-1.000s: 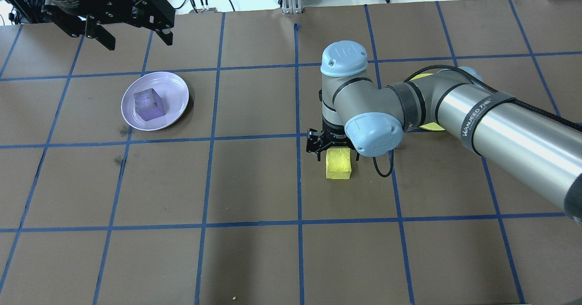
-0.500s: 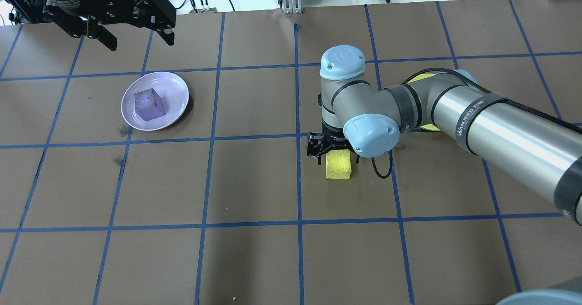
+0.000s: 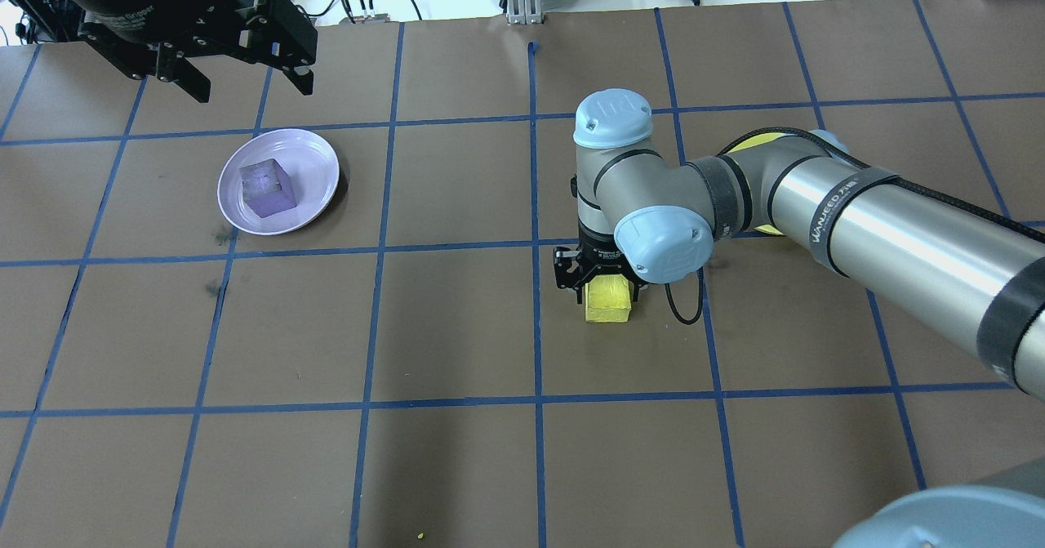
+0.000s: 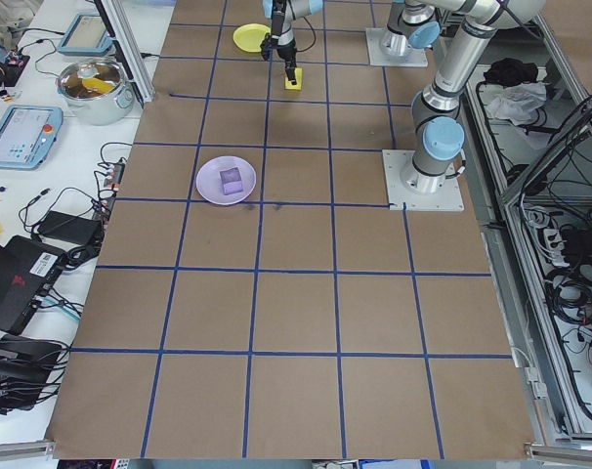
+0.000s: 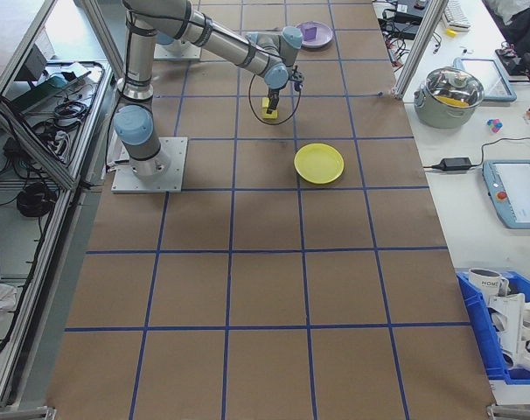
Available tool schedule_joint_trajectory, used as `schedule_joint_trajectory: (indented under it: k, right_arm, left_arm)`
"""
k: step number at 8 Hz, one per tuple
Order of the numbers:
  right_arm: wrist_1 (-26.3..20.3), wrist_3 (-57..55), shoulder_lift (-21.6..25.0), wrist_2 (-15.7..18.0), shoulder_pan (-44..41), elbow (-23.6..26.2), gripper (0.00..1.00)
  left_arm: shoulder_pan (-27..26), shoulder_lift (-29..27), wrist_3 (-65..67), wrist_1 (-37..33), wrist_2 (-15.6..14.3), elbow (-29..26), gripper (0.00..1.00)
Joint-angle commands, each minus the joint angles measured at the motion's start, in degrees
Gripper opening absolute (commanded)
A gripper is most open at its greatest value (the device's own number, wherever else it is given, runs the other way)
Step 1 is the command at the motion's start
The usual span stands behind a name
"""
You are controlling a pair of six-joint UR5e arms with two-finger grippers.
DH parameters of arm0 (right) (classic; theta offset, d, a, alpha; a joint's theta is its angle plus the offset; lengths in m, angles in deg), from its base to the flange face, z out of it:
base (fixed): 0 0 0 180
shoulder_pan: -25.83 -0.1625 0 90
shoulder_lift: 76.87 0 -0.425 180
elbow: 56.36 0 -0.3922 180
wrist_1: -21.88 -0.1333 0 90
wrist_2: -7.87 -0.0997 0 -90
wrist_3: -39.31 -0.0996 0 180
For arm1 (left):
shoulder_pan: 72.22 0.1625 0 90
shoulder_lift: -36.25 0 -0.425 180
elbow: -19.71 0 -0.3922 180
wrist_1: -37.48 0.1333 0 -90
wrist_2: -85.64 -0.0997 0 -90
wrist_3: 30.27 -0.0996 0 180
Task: Sort blocks by color into plates
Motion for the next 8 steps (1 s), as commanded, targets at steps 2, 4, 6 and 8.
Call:
schedule_joint_trajectory:
  k: [2, 4, 6, 8]
  right_arm:
    - [-0.31, 0.05, 0.84, -0.1, 0.39, -1.02, 0.0]
    - [-1.18, 0.14, 4.96, 0.69, 1.7, -4.26, 0.0]
    - [-1.36, 6.85, 7.52, 1.13, 7.48, -7.16, 0.0]
    - [-0.66, 20.72, 7.44, 2.53, 16.52, -8.14, 0.0]
  left_arm:
    - [0.08, 1.63, -0.01, 0.6, -0.06, 2.57, 1.0]
    - [0.08, 1.63, -0.09, 0.78, -0.06, 2.65, 1.0]
    - [0.08, 1.63, -0.09, 0.78, 0.03, 2.65, 1.0]
    - [0.08, 1.72, -0.09, 0.61, -0.06, 2.74, 1.0]
